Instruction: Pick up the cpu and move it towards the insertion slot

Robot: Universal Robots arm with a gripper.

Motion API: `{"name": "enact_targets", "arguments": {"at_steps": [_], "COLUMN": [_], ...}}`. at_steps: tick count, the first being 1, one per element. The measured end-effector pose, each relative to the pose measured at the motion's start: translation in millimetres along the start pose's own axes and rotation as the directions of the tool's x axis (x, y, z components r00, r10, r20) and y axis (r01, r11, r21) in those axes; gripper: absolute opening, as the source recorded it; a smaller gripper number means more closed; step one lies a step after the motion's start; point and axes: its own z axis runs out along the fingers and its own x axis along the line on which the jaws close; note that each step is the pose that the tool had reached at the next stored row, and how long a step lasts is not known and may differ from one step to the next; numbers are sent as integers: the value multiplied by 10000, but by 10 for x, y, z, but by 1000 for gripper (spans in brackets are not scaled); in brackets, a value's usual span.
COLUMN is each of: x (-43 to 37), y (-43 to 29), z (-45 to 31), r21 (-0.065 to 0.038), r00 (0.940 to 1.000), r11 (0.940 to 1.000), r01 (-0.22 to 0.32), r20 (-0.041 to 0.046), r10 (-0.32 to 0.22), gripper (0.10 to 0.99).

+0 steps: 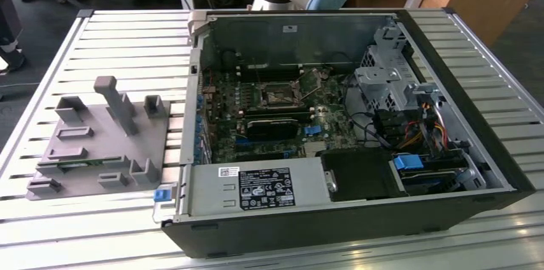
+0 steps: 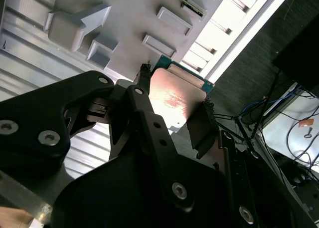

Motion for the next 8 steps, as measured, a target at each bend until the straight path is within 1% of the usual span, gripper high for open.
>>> {"name": "enact_targets", "arguments": {"at_steps": [8], "x": [0], "y": [1], "z": [-30], "r21": [0], "r00": [10000], "r11": [10000], "r01": [0], "r20": [1], "r10": [0], "gripper": [541]}}
